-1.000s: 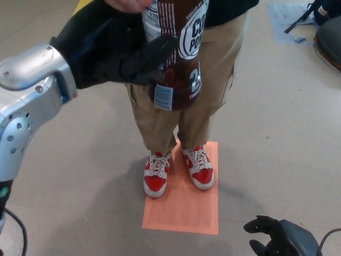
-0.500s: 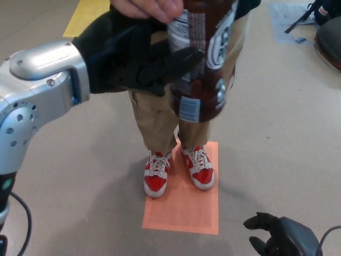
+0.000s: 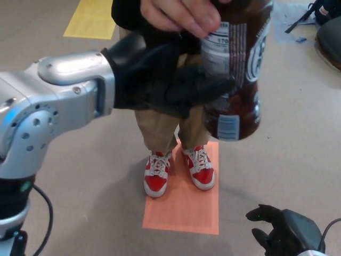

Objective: The robot recieved a bottle of protein shake from a person using its left hand and then shake the protein up and down 2 two times and hand it back to the person

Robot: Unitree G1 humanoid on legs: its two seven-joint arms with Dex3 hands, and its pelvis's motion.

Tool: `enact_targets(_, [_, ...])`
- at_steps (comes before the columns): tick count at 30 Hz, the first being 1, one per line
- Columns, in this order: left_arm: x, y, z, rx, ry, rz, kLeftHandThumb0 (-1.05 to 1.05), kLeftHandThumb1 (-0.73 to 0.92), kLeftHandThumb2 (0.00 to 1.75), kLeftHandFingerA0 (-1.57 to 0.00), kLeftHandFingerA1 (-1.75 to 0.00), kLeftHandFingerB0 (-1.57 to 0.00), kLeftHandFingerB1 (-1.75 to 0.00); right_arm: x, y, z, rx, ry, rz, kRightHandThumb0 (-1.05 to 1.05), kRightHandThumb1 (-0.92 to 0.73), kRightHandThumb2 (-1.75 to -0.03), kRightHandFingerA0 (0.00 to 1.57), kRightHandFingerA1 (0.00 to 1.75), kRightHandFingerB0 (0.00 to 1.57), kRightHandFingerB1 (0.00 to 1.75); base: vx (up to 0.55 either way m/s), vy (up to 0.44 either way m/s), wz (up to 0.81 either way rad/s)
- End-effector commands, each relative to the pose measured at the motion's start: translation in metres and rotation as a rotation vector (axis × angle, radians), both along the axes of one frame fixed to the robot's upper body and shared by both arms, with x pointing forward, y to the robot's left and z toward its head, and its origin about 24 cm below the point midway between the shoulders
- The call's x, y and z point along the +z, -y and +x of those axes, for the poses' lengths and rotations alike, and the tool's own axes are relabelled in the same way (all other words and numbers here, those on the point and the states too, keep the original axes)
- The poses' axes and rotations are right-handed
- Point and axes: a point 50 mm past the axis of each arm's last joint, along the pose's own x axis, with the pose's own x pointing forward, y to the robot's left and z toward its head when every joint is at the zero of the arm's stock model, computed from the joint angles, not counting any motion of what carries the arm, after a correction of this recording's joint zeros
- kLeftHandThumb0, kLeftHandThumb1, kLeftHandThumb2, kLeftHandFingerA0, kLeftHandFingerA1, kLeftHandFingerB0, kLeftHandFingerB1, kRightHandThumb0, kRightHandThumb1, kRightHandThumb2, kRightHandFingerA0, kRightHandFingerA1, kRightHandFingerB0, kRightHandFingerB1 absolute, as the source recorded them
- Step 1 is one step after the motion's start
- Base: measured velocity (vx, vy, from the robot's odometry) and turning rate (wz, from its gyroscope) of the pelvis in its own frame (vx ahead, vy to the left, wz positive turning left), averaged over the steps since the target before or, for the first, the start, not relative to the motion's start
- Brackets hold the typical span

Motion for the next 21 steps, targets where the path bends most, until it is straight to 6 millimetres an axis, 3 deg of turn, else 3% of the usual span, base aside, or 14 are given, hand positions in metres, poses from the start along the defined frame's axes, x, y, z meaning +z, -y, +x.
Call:
enact_targets(1, [-0.010, 0.003, -0.001, 0.034, -0.023, 0.067, -0.73, 0.51, 0.56, 0.00, -0.27, 0.00, -0.05, 0.003, 0.006, 0.002, -0.001, 0.022, -0.012, -0.51, -0.81, -0.67, 0.78, 0.62, 0.67, 0.42, 0.00, 0.000, 0.00])
enact_targets(2, [-0.011, 0.003, 0.000, 0.037, -0.018, 0.070, -0.73, 0.51, 0.56, 0.00, -0.26, 0.00, -0.04, 0.003, 0.006, 0.003, -0.003, 0.016, -0.009, -0.51, -0.81, -0.66, 0.78, 0.61, 0.66, 0.40, 0.00, 0.000, 0.00])
enact_targets(3, [-0.014, 0.004, 0.002, 0.048, -0.018, 0.070, -0.71, 0.42, 0.81, 0.00, -0.17, 0.00, -0.05, 0.003, 0.006, 0.003, -0.004, 0.018, -0.009, -0.51, -0.81, -0.66, 0.79, 0.61, 0.68, 0.40, 0.00, 0.000, 0.00])
enact_targets(5, [-0.016, 0.004, 0.003, 0.054, -0.018, 0.070, -0.71, 0.42, 0.81, 0.00, -0.17, 0.00, -0.06, 0.003, 0.005, 0.002, -0.004, 0.015, -0.004, -0.52, -0.82, -0.66, 0.79, 0.62, 0.67, 0.40, 0.00, 0.000, 0.00])
enact_targets(6, [-0.017, 0.005, 0.004, 0.058, -0.018, 0.077, -0.74, 0.41, 0.75, -0.04, -0.19, 0.00, -0.03, 0.003, 0.005, 0.002, -0.003, 0.017, -0.006, -0.51, -0.81, -0.66, 0.79, 0.62, 0.67, 0.40, 0.00, 0.000, 0.00])
enact_targets(7, [-0.018, 0.005, 0.005, 0.064, -0.017, 0.081, -0.74, 0.51, 0.56, 0.00, -0.25, 0.00, -0.05, 0.003, 0.005, 0.002, -0.003, 0.019, -0.003, -0.52, -0.80, -0.66, 0.80, 0.63, 0.67, 0.41, 0.00, 0.000, 0.00])
enact_targets(8, [-0.019, 0.005, 0.006, 0.070, -0.017, 0.083, -0.74, 0.51, 0.56, 0.00, -0.25, 0.00, -0.05, 0.003, 0.005, 0.002, -0.003, 0.021, 0.003, -0.52, -0.80, -0.66, 0.80, 0.63, 0.67, 0.41, 0.00, 0.000, 0.00])
enact_targets(9, [-0.020, 0.005, 0.007, 0.078, -0.015, 0.084, -0.72, 0.42, 0.81, 0.00, -0.17, 0.00, -0.05, 0.003, 0.005, 0.002, -0.001, 0.023, 0.000, -0.52, -0.80, -0.66, 0.80, 0.64, 0.68, 0.42, 0.00, 0.000, 0.00])
enact_targets(12, [-0.022, 0.005, 0.013, 0.117, -0.028, 0.090, -0.68, 0.40, 0.81, 0.00, -0.21, 0.00, -0.10, 0.003, 0.005, 0.002, 0.003, 0.025, -0.004, -0.52, -0.80, -0.67, 0.78, 0.66, 0.66, 0.43, 0.00, 0.000, 0.00])
enact_targets(13, [-0.022, 0.005, 0.016, 0.127, -0.033, 0.087, -0.73, 0.50, 0.56, -0.03, -0.29, 0.00, -0.06, 0.003, 0.005, 0.001, 0.003, 0.026, -0.003, -0.52, -0.80, -0.67, 0.77, 0.65, 0.66, 0.44, 0.00, 0.000, 0.00])
enact_targets(14, [-0.023, 0.005, 0.017, 0.131, -0.035, 0.085, -0.73, 0.50, 0.56, -0.03, -0.29, 0.00, -0.06, 0.003, 0.005, 0.001, 0.003, 0.027, -0.003, -0.52, -0.80, -0.67, 0.77, 0.65, 0.66, 0.44, 0.00, 0.000, 0.00])
enact_targets(15, [-0.022, 0.004, 0.020, 0.154, -0.031, 0.089, -0.73, 0.50, 0.57, -0.06, -0.29, 0.00, -0.10, 0.004, 0.004, 0.003, -0.001, 0.028, -0.003, -0.53, -0.80, -0.67, 0.78, 0.66, 0.66, 0.44, 0.00, 0.000, 0.00])
enact_targets(16, [-0.022, 0.003, 0.023, 0.174, -0.027, 0.093, -0.69, 0.42, 0.81, -0.06, -0.29, 0.00, -0.08, 0.004, 0.004, 0.003, -0.004, 0.027, -0.002, -0.53, -0.80, -0.67, 0.78, 0.66, 0.66, 0.44, 0.00, 0.000, 0.00])
enact_targets(21, [-0.027, 0.001, 0.033, 0.259, 0.012, 0.117, -0.70, 0.42, 0.83, 0.00, -0.20, 0.00, -0.09, 0.003, 0.003, 0.003, -0.005, 0.023, -0.004, -0.54, -0.79, -0.68, 0.80, 0.67, 0.65, 0.44, 0.00, 0.000, 0.00])
